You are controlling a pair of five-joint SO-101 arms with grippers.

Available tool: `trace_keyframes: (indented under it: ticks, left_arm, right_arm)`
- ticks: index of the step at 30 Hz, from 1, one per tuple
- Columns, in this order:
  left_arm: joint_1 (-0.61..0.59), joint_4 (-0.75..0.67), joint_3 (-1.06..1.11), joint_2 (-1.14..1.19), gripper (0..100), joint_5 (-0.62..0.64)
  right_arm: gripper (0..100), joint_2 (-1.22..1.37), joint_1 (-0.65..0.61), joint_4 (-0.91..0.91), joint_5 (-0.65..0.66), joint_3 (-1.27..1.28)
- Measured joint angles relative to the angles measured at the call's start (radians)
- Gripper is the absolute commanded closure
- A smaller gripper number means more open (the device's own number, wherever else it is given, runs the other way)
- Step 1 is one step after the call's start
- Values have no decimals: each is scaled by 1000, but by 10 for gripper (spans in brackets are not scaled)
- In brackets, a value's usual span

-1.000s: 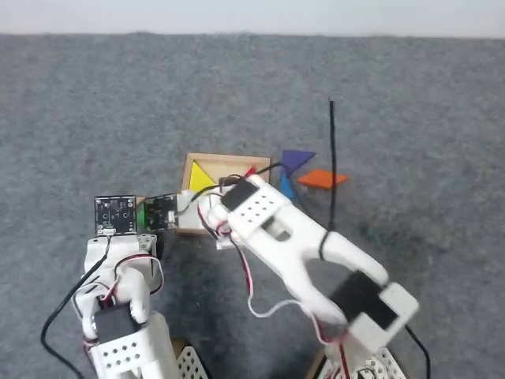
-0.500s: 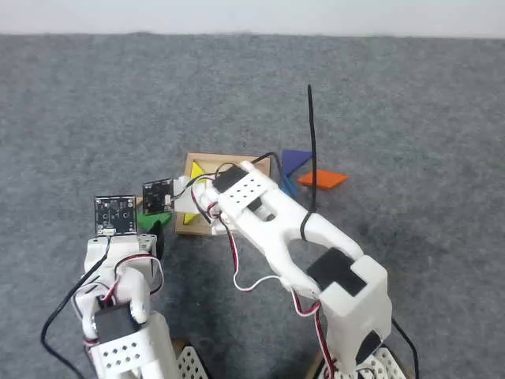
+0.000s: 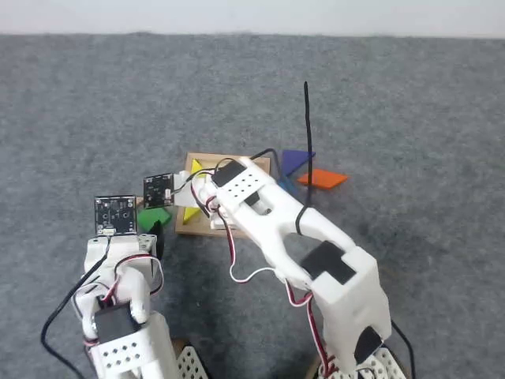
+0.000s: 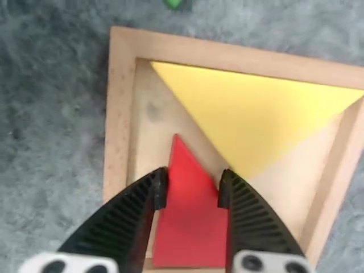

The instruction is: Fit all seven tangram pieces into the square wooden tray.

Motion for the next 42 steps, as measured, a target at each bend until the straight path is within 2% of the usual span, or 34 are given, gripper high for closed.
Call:
trace_keyframes:
  ticks: [3, 7, 12, 21, 42]
  left_arm:
    - [0, 0, 0, 0, 758, 0]
    - [0, 0, 0, 0, 758, 0]
    - [0, 0, 0, 0, 758, 0]
    - [0, 0, 0, 0, 758, 0]
    - [0, 0, 0, 0, 758, -3]
  right_arm:
    - [847, 40, 0, 23, 3, -52]
    - [856, 107, 5, 149, 63, -178]
    - [997, 184, 8, 259, 83, -324]
    - [991, 196, 20, 278, 80, -376]
    - [991, 69, 164, 287, -150, -385]
